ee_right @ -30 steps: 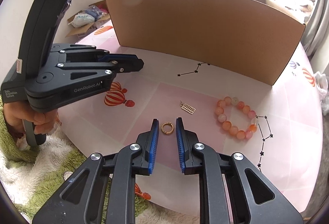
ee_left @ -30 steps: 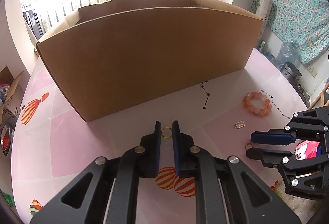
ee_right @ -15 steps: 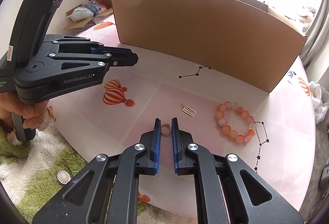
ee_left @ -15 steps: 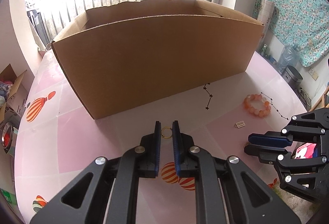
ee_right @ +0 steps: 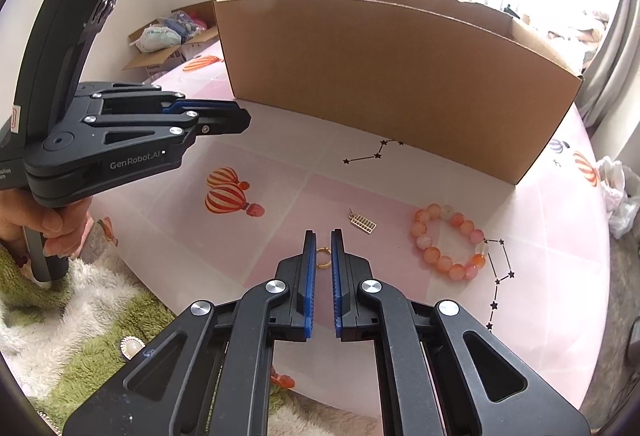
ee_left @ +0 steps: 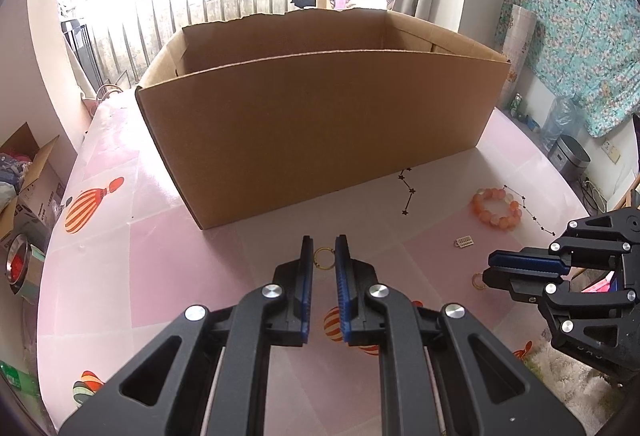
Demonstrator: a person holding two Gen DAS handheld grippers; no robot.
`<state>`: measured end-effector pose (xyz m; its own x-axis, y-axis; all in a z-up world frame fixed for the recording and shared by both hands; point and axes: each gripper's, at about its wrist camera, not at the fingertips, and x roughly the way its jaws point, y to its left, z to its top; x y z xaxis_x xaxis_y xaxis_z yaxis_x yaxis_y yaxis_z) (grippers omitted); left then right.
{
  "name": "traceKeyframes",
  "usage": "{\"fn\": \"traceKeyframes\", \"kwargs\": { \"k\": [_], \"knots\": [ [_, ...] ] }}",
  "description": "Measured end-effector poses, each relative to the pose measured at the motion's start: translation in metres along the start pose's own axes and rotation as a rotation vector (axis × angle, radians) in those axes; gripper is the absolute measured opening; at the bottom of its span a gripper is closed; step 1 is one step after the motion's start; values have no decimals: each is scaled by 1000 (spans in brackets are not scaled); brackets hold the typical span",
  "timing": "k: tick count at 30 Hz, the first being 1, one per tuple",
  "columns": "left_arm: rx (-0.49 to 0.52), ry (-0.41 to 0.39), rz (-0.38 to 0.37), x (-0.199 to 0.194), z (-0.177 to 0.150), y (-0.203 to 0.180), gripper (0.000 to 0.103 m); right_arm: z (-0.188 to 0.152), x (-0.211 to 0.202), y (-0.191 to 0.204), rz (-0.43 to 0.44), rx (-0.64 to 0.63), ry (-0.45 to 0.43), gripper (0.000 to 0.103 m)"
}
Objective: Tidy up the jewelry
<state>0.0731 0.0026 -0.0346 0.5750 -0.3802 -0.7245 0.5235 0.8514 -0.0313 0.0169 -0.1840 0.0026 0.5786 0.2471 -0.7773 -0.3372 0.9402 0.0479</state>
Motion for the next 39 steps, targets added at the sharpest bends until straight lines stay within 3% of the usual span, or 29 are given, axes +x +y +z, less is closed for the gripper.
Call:
{"fn": "traceKeyframes", "kwargs": {
  "k": [5,8,12,14,18,27,39],
  "knots": [
    [-6,-6,7,-4,0,0,10,-2,-4,-5,28,-3,9,7],
    [-4,-5,10,-6,-1,-2,10,-6,0,-2,15,-28,34,20],
    [-4,-3,13,-6,-2,-4,10,-8,5,-1,-8,-34,42,20],
    [-4,-5,13,-7,-2,-5,10,-7,6,-2,-10,-30,38,19],
    [-2,-11,14,-7,-1,-5,10,-6,7,-3,3,-16,27,0],
    [-3,-36,24,-18,-4,-5,10,-14,-4,-13,13,15,5,0],
    [3,-67,34,-33,-6,-9,10,-18,-40,-28,12,51,-98,0]
  ]
}}
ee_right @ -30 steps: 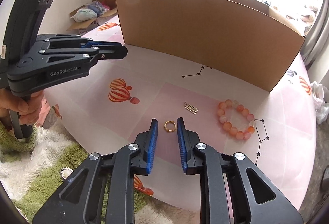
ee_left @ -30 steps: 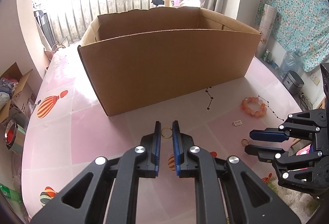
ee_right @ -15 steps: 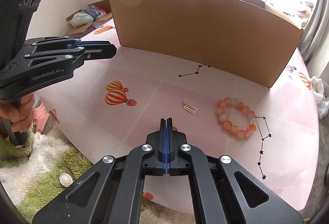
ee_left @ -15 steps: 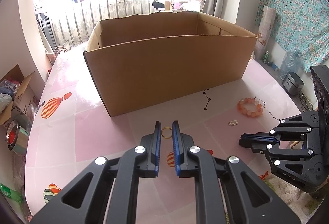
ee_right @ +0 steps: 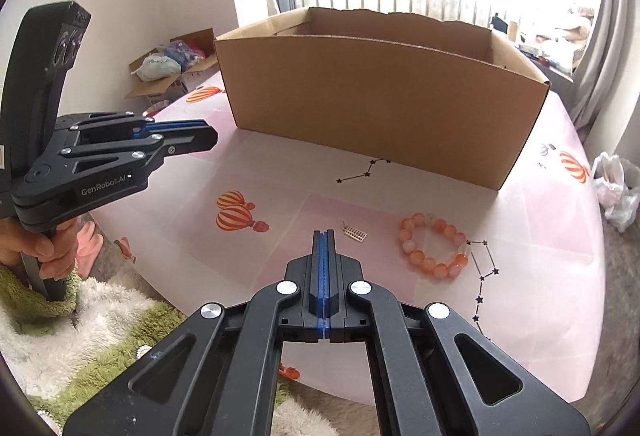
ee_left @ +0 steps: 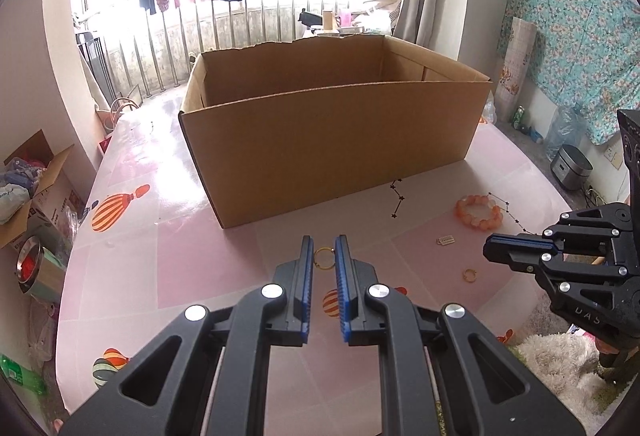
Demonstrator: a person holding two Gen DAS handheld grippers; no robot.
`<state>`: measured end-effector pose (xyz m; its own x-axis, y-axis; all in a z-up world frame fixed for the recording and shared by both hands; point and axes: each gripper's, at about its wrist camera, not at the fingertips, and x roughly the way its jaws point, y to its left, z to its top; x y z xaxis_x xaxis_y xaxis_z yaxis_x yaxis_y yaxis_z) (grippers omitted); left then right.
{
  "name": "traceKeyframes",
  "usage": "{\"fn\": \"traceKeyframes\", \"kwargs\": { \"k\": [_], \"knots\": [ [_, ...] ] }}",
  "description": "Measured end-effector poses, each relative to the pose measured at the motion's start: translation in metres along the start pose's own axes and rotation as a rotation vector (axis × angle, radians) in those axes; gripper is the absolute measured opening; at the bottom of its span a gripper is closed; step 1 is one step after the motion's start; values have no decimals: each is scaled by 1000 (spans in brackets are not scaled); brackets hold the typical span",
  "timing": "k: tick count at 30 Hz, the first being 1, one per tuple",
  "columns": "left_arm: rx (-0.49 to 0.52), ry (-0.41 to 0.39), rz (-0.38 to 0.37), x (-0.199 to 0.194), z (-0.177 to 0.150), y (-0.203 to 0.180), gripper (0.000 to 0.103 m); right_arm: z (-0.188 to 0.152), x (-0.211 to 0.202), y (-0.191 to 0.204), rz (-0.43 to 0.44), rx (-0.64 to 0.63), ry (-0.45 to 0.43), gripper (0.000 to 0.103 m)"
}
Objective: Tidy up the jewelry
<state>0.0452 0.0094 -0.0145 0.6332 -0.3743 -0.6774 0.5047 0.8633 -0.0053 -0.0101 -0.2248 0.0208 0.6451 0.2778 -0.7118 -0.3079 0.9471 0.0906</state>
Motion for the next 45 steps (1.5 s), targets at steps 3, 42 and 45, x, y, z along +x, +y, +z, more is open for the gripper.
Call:
{"fn": "traceKeyframes", "kwargs": {
  "k": [3,42,45],
  "knots": [
    [4,-12,4,-6,1,0,10,5,-6,-4,-3,11,-21,0],
    [16,47,-40,-27,29,4,11,1,26,-7,111,-70,138,0],
    [16,39,-38,-28,34,8,11,7,19,-13,119,-44,122,0]
  ]
}}
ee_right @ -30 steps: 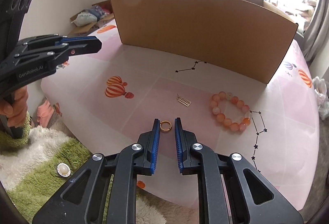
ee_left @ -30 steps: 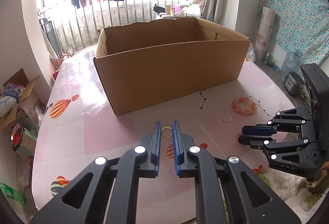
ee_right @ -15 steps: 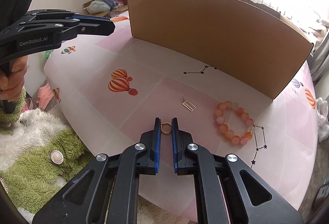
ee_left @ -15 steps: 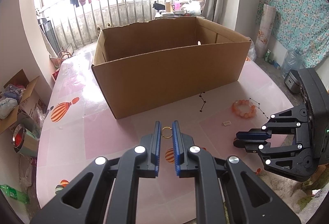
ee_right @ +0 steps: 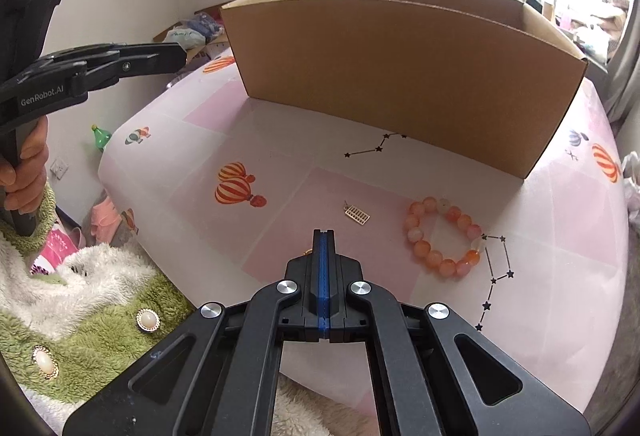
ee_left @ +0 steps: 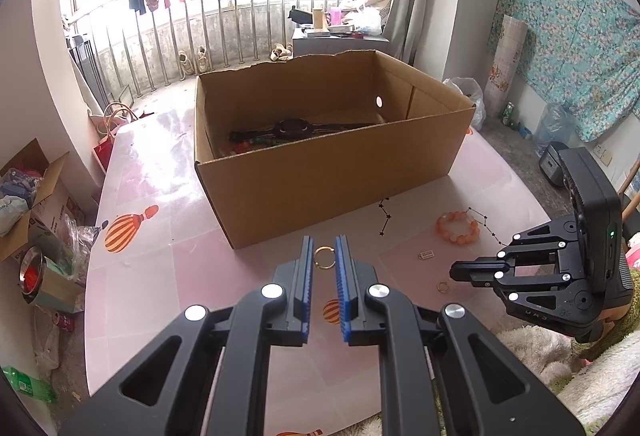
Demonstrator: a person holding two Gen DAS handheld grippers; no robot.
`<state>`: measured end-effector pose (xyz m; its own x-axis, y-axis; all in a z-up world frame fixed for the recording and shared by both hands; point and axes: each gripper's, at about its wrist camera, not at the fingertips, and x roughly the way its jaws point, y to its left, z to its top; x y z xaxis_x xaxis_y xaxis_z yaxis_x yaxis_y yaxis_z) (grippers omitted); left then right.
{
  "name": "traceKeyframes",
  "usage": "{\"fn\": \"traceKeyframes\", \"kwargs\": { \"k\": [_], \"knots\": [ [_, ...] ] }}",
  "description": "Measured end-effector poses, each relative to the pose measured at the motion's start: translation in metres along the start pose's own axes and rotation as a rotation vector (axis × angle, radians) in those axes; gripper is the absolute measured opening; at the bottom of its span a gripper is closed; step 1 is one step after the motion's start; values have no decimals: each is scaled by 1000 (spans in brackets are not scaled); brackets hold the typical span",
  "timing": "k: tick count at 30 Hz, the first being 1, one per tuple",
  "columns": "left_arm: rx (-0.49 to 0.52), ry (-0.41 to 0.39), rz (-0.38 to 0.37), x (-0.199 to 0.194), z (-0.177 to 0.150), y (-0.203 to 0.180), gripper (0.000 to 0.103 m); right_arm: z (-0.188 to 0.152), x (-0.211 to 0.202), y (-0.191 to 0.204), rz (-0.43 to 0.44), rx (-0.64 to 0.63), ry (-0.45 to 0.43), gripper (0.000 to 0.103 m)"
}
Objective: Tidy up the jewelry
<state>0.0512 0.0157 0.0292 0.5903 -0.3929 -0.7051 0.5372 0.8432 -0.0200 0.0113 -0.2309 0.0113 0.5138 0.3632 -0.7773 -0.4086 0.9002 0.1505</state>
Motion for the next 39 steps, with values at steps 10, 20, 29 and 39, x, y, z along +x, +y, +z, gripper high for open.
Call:
{"fn": "traceKeyframes", "kwargs": {
  "k": [10,20,29,39],
  "knots": [
    [-37,35,-61,19,-14,2,11,-1,14,9,-75,-25,69,29],
    [-88,114,-148,55,-34,9,11,16,30,25,-191,196,149,28],
    [-76,128,-223,65,-36,20,11,39,60,50,-297,254,193,25],
    [-72,133,-245,65,-37,24,11,41,73,65,-303,261,181,10]
  ]
}}
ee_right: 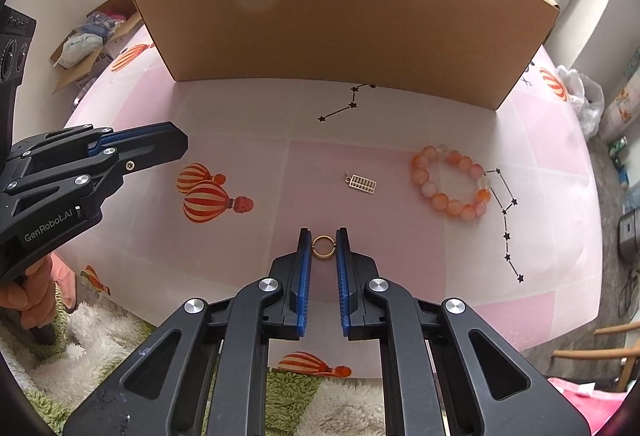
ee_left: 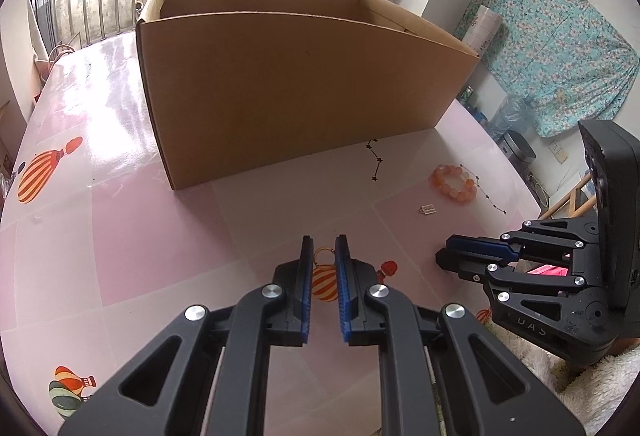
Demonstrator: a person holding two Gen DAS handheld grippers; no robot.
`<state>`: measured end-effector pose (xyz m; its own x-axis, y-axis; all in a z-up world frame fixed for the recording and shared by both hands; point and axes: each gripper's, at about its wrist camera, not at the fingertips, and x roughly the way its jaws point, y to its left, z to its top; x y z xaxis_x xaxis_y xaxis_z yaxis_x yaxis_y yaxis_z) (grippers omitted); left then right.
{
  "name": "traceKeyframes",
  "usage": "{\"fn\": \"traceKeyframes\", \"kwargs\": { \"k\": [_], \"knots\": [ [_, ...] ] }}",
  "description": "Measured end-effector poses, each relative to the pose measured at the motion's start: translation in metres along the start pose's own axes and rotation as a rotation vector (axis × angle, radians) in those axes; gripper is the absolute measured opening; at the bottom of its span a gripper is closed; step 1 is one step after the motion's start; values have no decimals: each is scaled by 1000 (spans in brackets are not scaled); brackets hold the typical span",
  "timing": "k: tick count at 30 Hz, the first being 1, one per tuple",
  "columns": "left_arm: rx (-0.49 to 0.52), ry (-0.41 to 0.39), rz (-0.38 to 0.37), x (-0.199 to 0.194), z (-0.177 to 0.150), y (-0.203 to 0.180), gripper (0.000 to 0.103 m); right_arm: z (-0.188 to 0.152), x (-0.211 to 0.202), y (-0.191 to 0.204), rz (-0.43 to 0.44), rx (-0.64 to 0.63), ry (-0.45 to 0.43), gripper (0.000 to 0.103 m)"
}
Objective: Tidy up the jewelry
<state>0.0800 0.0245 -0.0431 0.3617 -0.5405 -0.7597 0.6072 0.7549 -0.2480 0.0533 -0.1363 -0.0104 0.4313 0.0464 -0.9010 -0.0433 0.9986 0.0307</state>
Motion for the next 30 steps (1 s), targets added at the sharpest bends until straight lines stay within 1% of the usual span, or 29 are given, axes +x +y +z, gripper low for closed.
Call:
{"fn": "traceKeyframes", "kwargs": {
  "k": [5,8,11,13,16,20,22,23,26,27,28,30],
  "knots": [
    [-7,-14,21,-8,1,0,11,-10,-10,-20,32,20,-17,10],
    [-5,-27,28,-15,1,-3,11,-12,-12,-26,49,32,-32,10],
    [8,-44,37,-25,2,-7,11,-13,-20,-35,68,39,-59,10],
    [19,-64,48,-35,6,-11,11,-10,-33,-41,79,33,-112,10],
    [43,-127,41,-58,20,-16,11,3,-62,-48,85,-9,-243,10],
    [55,-241,6,-94,56,-17,11,39,-103,-63,128,-63,-433,10],
    [65,-289,-2,-104,80,-17,11,60,-113,-73,145,-90,-492,10],
    [65,-293,-2,-105,92,-16,11,72,-114,-78,164,-99,-504,10],
    [46,-260,-10,-88,127,-12,11,111,-104,-97,251,-78,-478,10],
    [31,-231,-18,-78,137,-8,11,123,-95,-101,277,-84,-441,10],
    [18,-200,-27,-66,145,-5,11,135,-87,-103,286,-79,-405,10],
    [-4,-133,-11,-41,157,0,11,152,-69,-102,301,-87,-329,10]
  ]
}}
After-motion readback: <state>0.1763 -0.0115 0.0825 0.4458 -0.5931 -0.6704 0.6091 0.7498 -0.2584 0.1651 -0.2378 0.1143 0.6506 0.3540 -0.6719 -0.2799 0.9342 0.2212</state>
